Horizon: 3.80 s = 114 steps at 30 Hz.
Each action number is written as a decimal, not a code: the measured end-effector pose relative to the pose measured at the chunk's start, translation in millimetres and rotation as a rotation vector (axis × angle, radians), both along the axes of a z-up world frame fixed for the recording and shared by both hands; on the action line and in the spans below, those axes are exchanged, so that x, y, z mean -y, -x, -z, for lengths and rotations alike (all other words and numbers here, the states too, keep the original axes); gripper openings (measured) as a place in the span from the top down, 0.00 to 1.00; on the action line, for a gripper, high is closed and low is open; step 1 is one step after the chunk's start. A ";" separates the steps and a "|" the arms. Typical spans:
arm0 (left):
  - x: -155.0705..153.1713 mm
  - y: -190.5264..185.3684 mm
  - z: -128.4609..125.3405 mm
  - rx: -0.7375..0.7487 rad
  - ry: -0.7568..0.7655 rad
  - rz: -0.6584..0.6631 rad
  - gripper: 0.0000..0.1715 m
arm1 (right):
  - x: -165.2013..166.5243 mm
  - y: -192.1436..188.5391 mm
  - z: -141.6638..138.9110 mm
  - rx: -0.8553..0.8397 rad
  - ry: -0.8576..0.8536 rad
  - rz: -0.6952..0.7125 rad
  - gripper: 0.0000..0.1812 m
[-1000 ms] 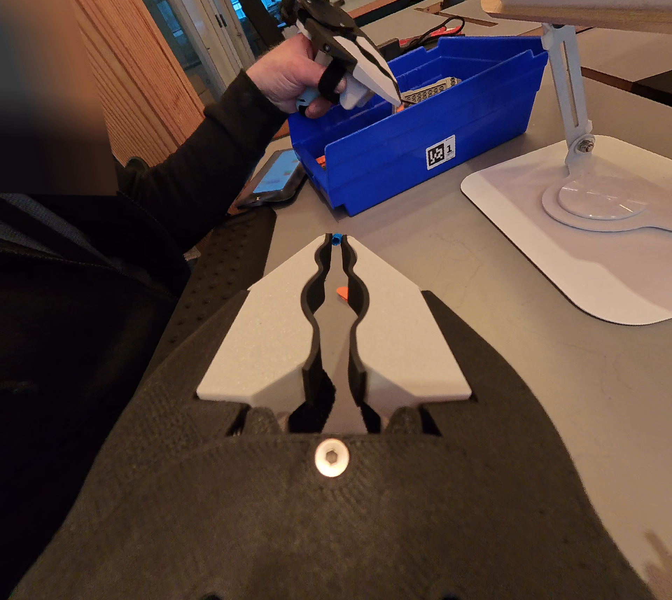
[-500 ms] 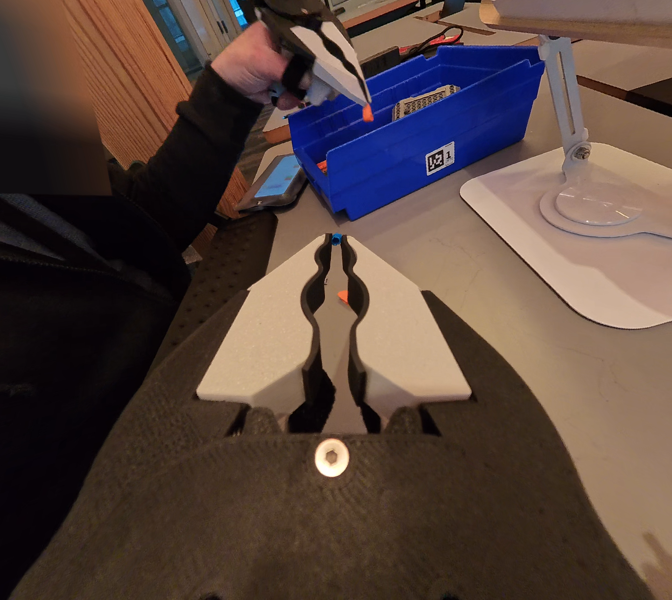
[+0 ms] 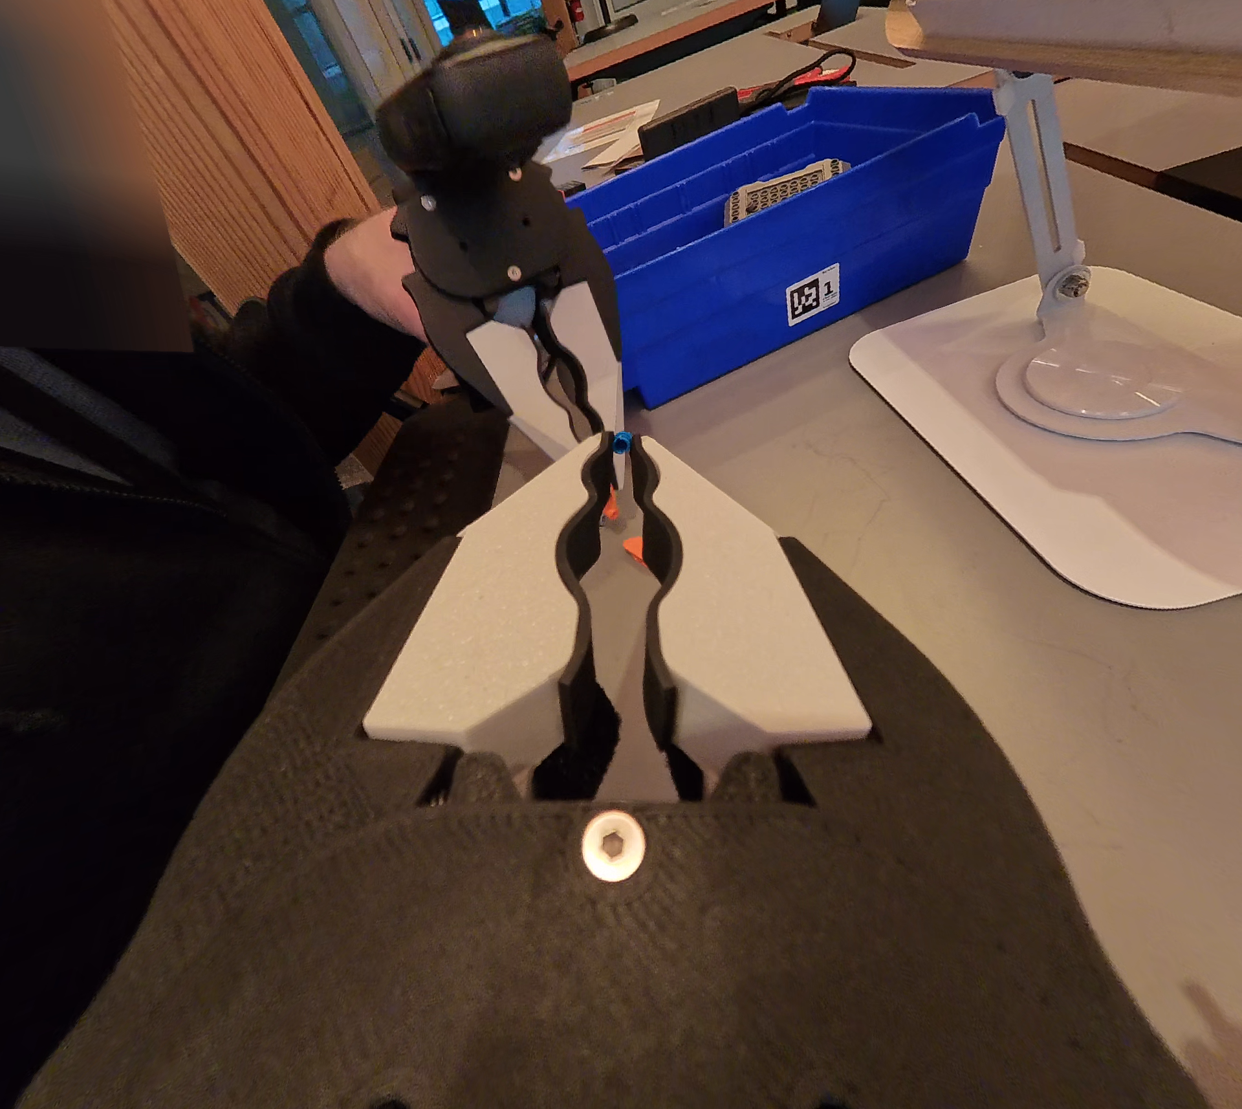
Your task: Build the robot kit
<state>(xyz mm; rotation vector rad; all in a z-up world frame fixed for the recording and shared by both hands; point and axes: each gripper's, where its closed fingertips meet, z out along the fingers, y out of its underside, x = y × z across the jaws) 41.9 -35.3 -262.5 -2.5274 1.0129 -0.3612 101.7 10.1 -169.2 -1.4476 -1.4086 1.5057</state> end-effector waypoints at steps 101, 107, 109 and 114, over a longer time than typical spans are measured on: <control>9.5 404.8 -33.6 0.014 0.091 -1.022 0.63 | -10.4 -0.7 10.7 0.021 0.041 0.022 0.98; -18.2 358.1 -92.1 -0.061 -0.056 -0.822 0.66 | -12.0 0.0 15.7 0.035 0.046 0.025 0.98; -26.0 342.0 -102.3 -0.116 -0.087 -0.754 0.67 | -12.3 -0.1 15.6 0.035 0.045 0.026 0.98; -46.5 289.2 -70.7 -0.137 0.037 -0.543 0.68 | -12.9 -0.5 16.0 0.035 0.049 0.026 0.98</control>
